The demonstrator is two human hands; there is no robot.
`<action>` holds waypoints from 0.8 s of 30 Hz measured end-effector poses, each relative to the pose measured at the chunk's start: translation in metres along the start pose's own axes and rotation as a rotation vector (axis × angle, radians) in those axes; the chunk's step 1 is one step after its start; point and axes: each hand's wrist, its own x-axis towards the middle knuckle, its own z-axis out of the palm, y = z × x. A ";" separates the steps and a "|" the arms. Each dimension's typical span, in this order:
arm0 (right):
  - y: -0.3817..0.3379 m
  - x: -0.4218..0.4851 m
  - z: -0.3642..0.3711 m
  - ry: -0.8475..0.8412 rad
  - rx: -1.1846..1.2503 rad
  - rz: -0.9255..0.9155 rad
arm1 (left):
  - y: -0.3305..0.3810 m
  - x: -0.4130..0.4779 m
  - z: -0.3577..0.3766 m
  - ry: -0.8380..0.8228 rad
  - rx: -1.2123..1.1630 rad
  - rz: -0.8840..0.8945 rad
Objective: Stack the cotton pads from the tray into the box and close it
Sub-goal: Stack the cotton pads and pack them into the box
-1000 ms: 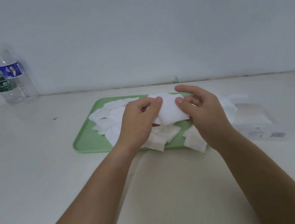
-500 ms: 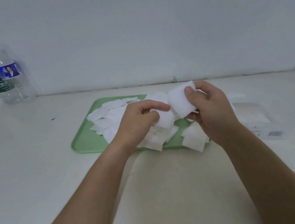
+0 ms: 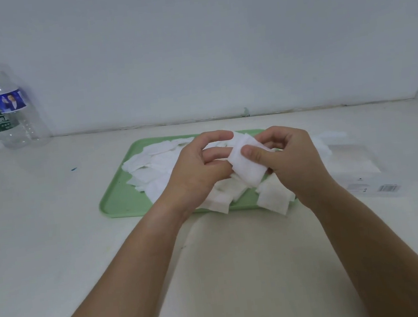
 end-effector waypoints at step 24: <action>0.027 -0.002 0.030 -0.200 -0.919 -0.278 | -0.011 0.016 -0.025 0.534 -0.201 -0.058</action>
